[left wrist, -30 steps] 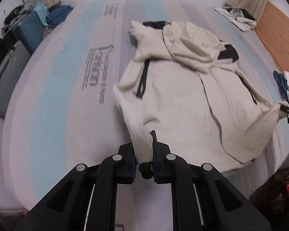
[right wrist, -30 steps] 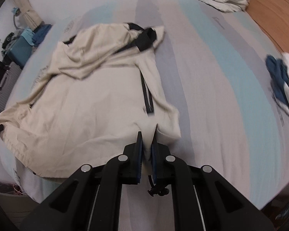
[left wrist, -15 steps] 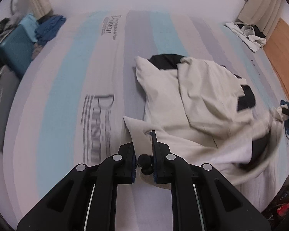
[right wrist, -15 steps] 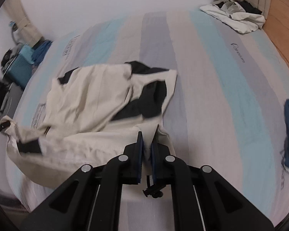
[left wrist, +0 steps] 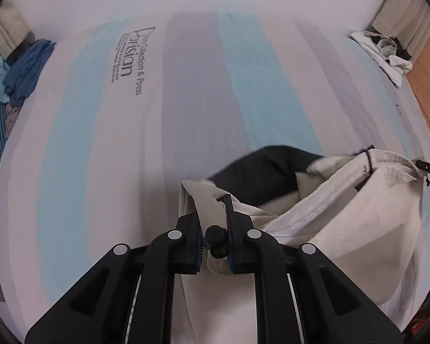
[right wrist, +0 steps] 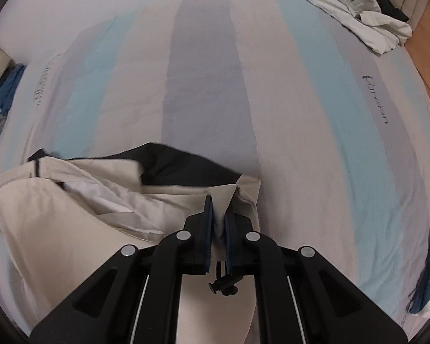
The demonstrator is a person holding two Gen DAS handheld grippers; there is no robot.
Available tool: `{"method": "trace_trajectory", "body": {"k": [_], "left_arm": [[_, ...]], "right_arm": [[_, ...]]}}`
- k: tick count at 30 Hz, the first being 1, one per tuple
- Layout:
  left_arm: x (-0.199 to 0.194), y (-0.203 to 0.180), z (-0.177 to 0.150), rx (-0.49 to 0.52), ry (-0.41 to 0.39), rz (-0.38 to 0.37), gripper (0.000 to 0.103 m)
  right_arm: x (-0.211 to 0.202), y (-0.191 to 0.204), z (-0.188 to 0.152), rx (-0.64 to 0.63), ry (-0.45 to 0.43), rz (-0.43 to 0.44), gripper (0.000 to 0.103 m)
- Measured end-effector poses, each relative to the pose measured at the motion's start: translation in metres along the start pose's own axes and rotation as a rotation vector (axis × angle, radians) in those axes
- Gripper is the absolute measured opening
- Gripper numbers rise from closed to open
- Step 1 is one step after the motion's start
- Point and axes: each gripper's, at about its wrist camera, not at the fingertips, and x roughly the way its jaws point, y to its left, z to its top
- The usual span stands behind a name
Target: Fold large clothes
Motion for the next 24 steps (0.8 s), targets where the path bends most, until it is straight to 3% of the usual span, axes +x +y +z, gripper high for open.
{"method": "trace_trajectory", "body": {"k": [13, 16, 24], "left_arm": [[0.081, 0.013, 0.018, -0.034, 0.083, 0.031, 0.012], [0.1, 0.012, 0.02, -0.027, 0.118, 0.077, 0.016], [0.108, 0.003, 0.032, -0.081, 0.088, 0.147, 0.019]], "right_arm": [[0.082, 0.002, 0.039, -0.059, 0.069, 0.001, 0.006], [0.098, 0.007, 0.041, -0.099, 0.081, -0.013, 0.006], [0.104, 0.019, 0.055, -0.133, 0.033, -0.093, 0.009]]}}
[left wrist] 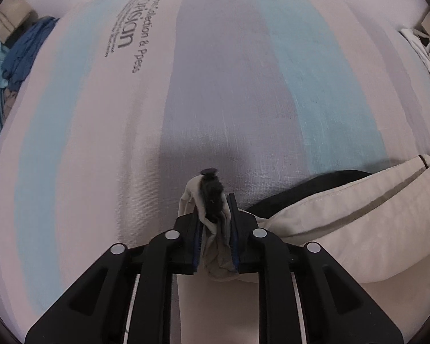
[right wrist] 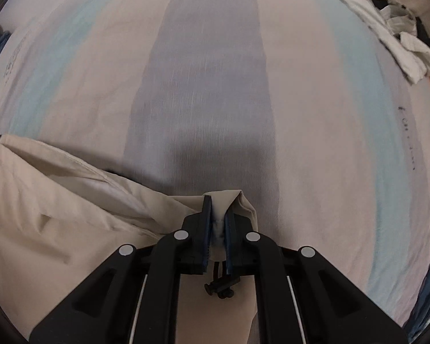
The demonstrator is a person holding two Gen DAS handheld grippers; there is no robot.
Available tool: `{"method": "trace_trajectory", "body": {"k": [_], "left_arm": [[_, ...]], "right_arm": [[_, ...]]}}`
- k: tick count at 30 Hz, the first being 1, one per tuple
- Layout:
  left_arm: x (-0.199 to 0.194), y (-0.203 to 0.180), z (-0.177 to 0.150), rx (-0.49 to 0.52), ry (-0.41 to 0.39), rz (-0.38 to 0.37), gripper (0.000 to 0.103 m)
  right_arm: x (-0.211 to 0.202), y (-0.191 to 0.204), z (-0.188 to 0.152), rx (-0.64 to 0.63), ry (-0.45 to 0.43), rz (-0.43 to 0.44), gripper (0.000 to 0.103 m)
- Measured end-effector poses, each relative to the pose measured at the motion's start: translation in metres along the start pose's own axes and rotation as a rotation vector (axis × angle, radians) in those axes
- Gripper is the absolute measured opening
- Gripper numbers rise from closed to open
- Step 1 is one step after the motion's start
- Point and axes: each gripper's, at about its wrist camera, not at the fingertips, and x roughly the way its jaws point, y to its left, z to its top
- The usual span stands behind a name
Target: Fold large clothes
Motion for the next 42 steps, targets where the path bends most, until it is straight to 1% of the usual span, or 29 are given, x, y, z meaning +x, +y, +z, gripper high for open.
{"method": "trace_trajectory", "body": {"k": [2, 3, 5, 6, 7, 8, 9, 10, 11, 12, 13, 16, 18, 20, 22, 23, 24, 26, 27, 29, 32, 34, 35, 37, 39, 42], "left_arm": [[-0.005, -0.004, -0.001, 0.016, 0.002, 0.028, 0.027], [-0.008, -0.005, -0.001, 0.014, 0.0, 0.028, 0.03], [-0.018, -0.001, 0.001, -0.017, -0.013, 0.012, 0.044], [-0.022, 0.002, 0.001, -0.026, -0.025, 0.019, 0.055], [-0.027, 0.003, 0.002, -0.033, -0.053, 0.038, 0.093], [-0.042, 0.005, 0.001, -0.039, -0.13, 0.06, 0.097], [-0.05, 0.004, 0.001, -0.036, -0.166, 0.063, 0.097], [-0.055, 0.002, 0.002, -0.022, -0.179, 0.062, 0.097], [-0.06, -0.001, 0.003, -0.007, -0.176, 0.056, 0.097], [-0.063, -0.004, 0.002, -0.001, -0.175, 0.051, 0.097], [-0.066, -0.008, 0.001, 0.01, -0.175, 0.046, 0.097], [-0.077, -0.018, -0.003, 0.04, -0.19, 0.041, 0.097], [-0.087, -0.025, -0.005, 0.031, -0.194, 0.007, 0.097], [-0.097, -0.037, -0.007, 0.026, -0.194, -0.045, 0.097], [-0.106, -0.053, -0.01, 0.037, -0.204, -0.091, 0.097], [-0.11, -0.06, -0.014, 0.045, -0.21, -0.109, 0.097], [-0.114, -0.071, -0.02, 0.055, -0.219, -0.145, 0.097], [-0.118, -0.095, -0.03, 0.086, -0.222, -0.204, 0.097], [-0.118, -0.104, -0.034, 0.103, -0.221, -0.213, 0.097], [-0.109, -0.127, -0.044, 0.155, -0.208, -0.232, 0.097], [-0.083, -0.146, -0.05, 0.202, -0.16, -0.236, 0.096], [-0.061, -0.149, -0.049, 0.194, -0.121, -0.226, 0.096], [-0.057, -0.151, -0.051, 0.184, -0.113, -0.23, 0.096], [-0.044, -0.151, -0.05, 0.174, -0.099, -0.242, 0.097], [-0.033, -0.152, -0.049, 0.175, -0.087, -0.248, 0.098], [-0.02, -0.154, -0.05, 0.182, -0.073, -0.251, 0.098]], "right_arm": [[-0.004, 0.0, -0.001, 0.009, -0.002, -0.002, 0.013], [-0.007, 0.0, -0.002, 0.012, -0.005, 0.001, 0.017], [-0.014, 0.0, -0.006, 0.03, -0.031, 0.021, 0.025], [-0.019, -0.001, -0.007, 0.037, -0.045, 0.031, 0.032], [-0.024, -0.003, -0.007, 0.045, -0.061, 0.046, 0.036], [-0.029, -0.005, -0.008, 0.05, -0.072, 0.056, 0.039], [-0.034, -0.003, -0.007, 0.052, -0.084, 0.052, 0.045], [-0.039, -0.004, -0.006, 0.054, -0.099, 0.052, 0.061], [-0.045, -0.002, -0.006, 0.06, -0.127, 0.052, 0.071], [-0.053, -0.001, -0.007, 0.064, -0.163, 0.037, 0.085], [-0.066, 0.0, -0.009, 0.061, -0.224, 0.025, 0.087], [-0.085, 0.007, -0.007, 0.037, -0.267, 0.022, 0.087], [-0.096, 0.012, -0.011, 0.034, -0.281, 0.06, 0.087], [-0.111, 0.024, -0.019, 0.001, -0.299, 0.091, 0.087], [-0.125, 0.042, -0.029, -0.034, -0.318, 0.15, 0.087], [-0.127, 0.053, -0.031, -0.052, -0.316, 0.169, 0.087], [-0.13, 0.053, -0.035, -0.062, -0.314, 0.185, 0.087], [-0.133, 0.076, -0.044, -0.08, -0.303, 0.223, 0.087], [-0.132, 0.083, -0.047, -0.084, -0.294, 0.234, 0.087], [-0.122, 0.097, -0.054, -0.088, -0.255, 0.251, 0.087], [-0.097, 0.105, -0.052, -0.076, -0.194, 0.252, 0.087], [-0.074, 0.108, -0.051, -0.055, -0.147, 0.234, 0.087], [-0.067, 0.117, -0.057, -0.047, -0.118, 0.228, 0.087], [-0.051, 0.121, -0.057, -0.035, -0.077, 0.22, 0.087], [-0.043, 0.125, -0.055, -0.044, -0.062, 0.211, 0.087], [-0.027, 0.13, -0.054, -0.062, -0.04, 0.192, 0.091]]}}
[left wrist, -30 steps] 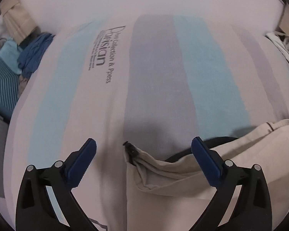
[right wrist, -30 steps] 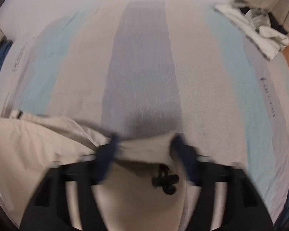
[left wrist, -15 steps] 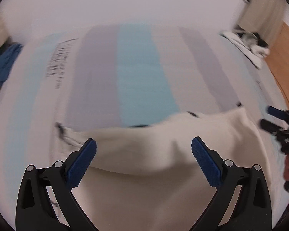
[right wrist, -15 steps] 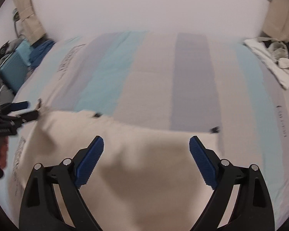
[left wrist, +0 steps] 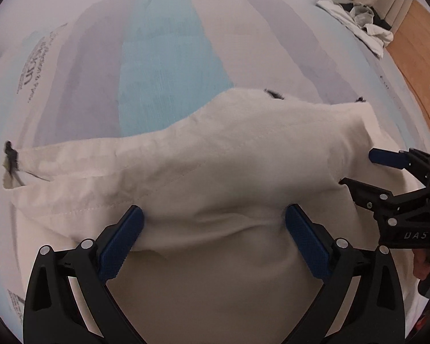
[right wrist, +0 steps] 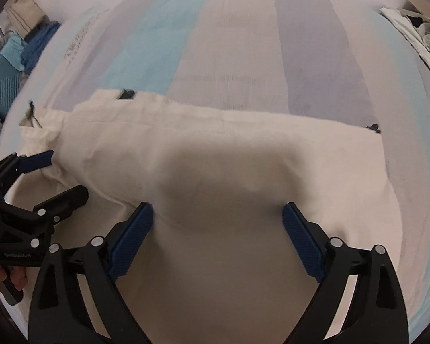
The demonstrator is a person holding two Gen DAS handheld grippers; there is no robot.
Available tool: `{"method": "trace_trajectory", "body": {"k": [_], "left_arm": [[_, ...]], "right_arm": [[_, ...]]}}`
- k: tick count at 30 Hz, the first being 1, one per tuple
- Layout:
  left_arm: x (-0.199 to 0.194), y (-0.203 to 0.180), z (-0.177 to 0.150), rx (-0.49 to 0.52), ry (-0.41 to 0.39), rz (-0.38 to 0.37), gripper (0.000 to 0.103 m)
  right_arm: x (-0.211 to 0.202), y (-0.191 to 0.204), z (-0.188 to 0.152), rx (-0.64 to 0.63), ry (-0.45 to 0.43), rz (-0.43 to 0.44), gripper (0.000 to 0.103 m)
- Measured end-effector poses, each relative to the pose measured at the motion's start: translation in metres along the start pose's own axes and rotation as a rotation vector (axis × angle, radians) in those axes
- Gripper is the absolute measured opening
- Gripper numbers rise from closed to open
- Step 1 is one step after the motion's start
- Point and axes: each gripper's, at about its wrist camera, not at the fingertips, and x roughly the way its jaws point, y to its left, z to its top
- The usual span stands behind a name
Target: Fold large clothes
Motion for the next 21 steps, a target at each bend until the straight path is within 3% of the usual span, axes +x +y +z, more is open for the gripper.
{"method": "trace_trajectory", "body": {"k": [2, 10, 15, 21], "left_arm": [[0.007, 0.0, -0.002, -0.001, 0.006, -0.002, 0.098], [0.015, -0.005, -0.006, 0.01, 0.004, 0.021, 0.098], [-0.01, -0.014, -0.012, 0.011, -0.031, 0.045, 0.097], [-0.051, -0.019, -0.037, -0.017, -0.06, 0.009, 0.097]], "right_arm": [[0.008, -0.001, 0.001, -0.006, 0.005, -0.018, 0.096], [0.026, -0.004, 0.007, -0.008, 0.024, -0.013, 0.097], [-0.011, -0.003, -0.007, -0.011, -0.054, -0.01, 0.095], [-0.051, -0.003, -0.036, -0.014, -0.102, -0.033, 0.095]]}}
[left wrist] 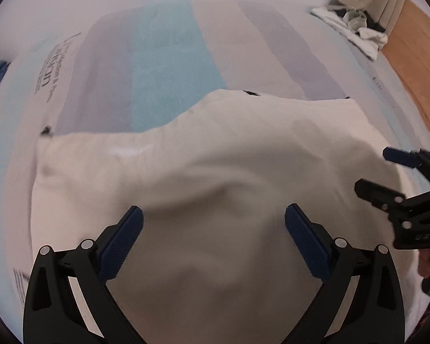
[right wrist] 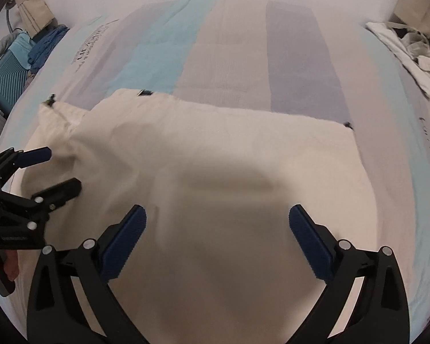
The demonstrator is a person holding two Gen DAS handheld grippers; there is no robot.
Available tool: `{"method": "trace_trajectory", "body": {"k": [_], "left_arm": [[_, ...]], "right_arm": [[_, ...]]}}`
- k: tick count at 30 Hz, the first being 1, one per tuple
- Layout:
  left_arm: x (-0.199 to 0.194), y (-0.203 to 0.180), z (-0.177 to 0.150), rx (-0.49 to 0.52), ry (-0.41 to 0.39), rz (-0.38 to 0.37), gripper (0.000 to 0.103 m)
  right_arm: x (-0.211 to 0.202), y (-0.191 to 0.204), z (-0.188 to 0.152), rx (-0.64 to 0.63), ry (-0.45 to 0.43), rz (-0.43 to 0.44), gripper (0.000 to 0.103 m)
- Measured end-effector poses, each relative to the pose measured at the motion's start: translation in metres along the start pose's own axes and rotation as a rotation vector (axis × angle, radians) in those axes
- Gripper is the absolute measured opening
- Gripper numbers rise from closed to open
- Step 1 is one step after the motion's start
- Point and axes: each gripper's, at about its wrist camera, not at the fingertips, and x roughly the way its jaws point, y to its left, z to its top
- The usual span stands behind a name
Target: Fold large clothes
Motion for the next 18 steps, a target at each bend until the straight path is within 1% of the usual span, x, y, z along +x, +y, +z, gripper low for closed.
{"method": "trace_trajectory", "body": {"k": [2, 4, 6, 8, 10, 13, 16, 18], "left_arm": [[-0.011, -0.001, -0.011, -0.012, -0.002, -0.015, 0.097], [-0.019, -0.006, -0.023, 0.0, -0.001, -0.024, 0.097], [-0.015, -0.011, -0.035, 0.026, 0.022, -0.019, 0.097], [-0.008, -0.01, -0.047, 0.019, 0.033, -0.032, 0.097], [-0.002, -0.009, -0.052, 0.022, 0.035, -0.023, 0.097], [0.009, -0.012, -0.059, 0.044, 0.027, 0.007, 0.098], [0.017, -0.011, -0.064, 0.06, 0.017, 0.014, 0.098], [0.024, -0.014, -0.068, 0.089, 0.01, 0.031, 0.098]], "right_arm": [[-0.008, 0.004, -0.011, 0.01, 0.003, 0.0, 0.096], [-0.012, 0.0, -0.02, 0.014, 0.013, 0.006, 0.095], [-0.007, 0.002, -0.03, 0.011, 0.04, 0.006, 0.096], [0.001, 0.005, -0.036, 0.004, 0.062, -0.006, 0.096], [0.012, 0.005, -0.041, 0.01, 0.082, -0.016, 0.096], [0.025, 0.007, -0.044, 0.011, 0.081, -0.026, 0.096], [0.035, 0.008, -0.047, 0.002, 0.078, -0.033, 0.097], [0.042, 0.006, -0.05, -0.001, 0.077, -0.027, 0.097]]}}
